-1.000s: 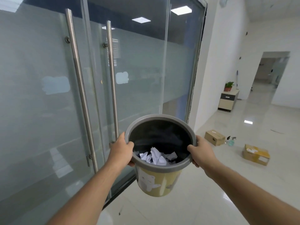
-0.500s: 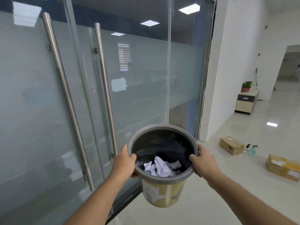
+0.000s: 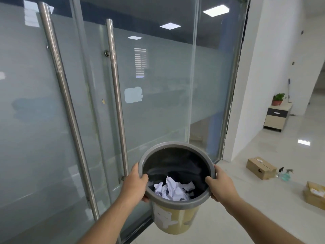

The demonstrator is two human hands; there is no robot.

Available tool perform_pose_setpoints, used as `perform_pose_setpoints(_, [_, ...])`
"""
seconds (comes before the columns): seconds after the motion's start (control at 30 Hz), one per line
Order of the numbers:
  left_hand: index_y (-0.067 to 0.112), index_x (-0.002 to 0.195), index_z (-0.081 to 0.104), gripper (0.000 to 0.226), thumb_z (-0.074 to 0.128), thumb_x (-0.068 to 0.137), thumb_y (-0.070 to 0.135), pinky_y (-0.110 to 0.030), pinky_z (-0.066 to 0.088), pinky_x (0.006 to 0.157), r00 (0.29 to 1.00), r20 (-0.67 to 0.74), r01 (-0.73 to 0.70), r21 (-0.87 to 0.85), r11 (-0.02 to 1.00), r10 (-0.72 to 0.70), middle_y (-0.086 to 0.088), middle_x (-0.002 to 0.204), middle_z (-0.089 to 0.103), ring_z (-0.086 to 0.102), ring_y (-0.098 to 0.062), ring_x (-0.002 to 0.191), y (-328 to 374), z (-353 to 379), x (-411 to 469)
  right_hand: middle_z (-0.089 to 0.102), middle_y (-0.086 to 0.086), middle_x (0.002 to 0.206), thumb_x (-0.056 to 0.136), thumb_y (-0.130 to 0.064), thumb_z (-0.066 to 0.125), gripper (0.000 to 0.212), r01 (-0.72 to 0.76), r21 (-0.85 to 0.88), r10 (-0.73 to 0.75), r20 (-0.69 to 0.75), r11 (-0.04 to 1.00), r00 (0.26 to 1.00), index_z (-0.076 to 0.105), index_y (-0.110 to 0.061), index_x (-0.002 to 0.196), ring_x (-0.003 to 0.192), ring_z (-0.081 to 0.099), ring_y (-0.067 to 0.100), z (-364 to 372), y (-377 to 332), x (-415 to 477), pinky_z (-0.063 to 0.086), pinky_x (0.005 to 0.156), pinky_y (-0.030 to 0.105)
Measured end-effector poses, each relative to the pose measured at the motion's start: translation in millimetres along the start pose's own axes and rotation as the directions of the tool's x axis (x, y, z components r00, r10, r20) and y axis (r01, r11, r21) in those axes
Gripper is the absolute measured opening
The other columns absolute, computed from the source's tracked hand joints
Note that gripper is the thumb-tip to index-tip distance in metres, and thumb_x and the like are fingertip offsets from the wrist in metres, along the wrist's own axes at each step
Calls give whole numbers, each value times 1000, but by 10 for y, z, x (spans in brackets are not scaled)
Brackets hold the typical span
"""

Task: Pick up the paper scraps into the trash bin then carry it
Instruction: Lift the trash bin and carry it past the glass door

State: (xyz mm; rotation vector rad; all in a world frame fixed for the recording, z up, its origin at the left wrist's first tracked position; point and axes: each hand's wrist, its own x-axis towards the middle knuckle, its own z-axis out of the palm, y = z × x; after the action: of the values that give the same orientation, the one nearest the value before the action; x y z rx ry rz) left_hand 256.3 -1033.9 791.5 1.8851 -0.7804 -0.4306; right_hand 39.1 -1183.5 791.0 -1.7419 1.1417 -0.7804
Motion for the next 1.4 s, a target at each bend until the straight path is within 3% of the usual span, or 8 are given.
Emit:
perform_pose_setpoints(0.27, [38,133,45,41,49,97,17,-40,63,46,999,52,-16,8,1000,16,-9,97,70,74,-31,71,-123,17,589,67,11,80,79,-5,51,39,3,-25,-5,-65,1000,998,53,-24,113,56,62,27,283,9,331,45,39,27])
perform_pose_setpoints(0.43, [40,125,48,35,49,96,20,-46,65,54,999,40,-7,16,1000,6,-5,94,71,74,-29,72,-247,168,757,67,12,78,81,-6,50,39,3,-19,-4,-34,1000,999,53,-23,116,52,58,25,295,105,549,43,38,26])
perform_pose_setpoints(0.67, [41,131,43,39,51,99,19,-31,60,42,994,36,99,-7,995,-98,0,90,70,75,-19,57,-655,696,867,67,6,84,85,-20,51,34,-48,-92,46,-18,995,999,50,-27,119,62,63,25,393,714,888,45,48,30])
perform_pose_setpoints(0.83, [30,133,37,37,50,100,19,-24,53,35,980,38,191,117,975,-197,-3,86,67,70,-21,49,-1577,1287,783,66,11,89,82,-16,51,37,-148,-229,159,27,962,987,48,-23,119,71,64,35,817,1801,1005,54,60,41])
perform_pose_setpoints(1.0, [26,138,36,40,51,101,20,-24,50,31,957,51,271,199,942,-286,-18,108,68,69,-27,52,-3071,2015,585,65,10,95,82,-16,50,42,-201,-280,216,24,939,976,46,-23,124,78,63,36,1505,3395,831,57,73,50])
perform_pose_setpoints(1.2, [27,144,31,48,51,102,19,-37,64,47,926,131,308,279,910,-354,-9,103,65,70,-22,61,-5048,2916,208,63,2,82,83,-16,49,42,-290,-332,319,33,898,947,45,-23,124,68,59,21,2317,5458,428,46,56,34])
perform_pose_setpoints(1.3, [27,145,29,48,51,102,21,-36,65,49,904,165,326,328,886,-394,-7,102,61,69,-19,61,-5894,3315,89,63,7,85,83,-16,49,43,-318,-370,355,34,873,934,43,-22,126,68,57,26,2683,6329,312,44,60,35])
perform_pose_setpoints(1.4, [22,144,28,46,48,103,21,-38,64,47,904,162,313,381,870,-396,-15,100,67,71,-26,61,-6572,3621,31,63,7,84,84,-16,48,43,-326,-363,365,42,873,930,42,-22,126,67,58,20,3014,7008,213,47,61,36])
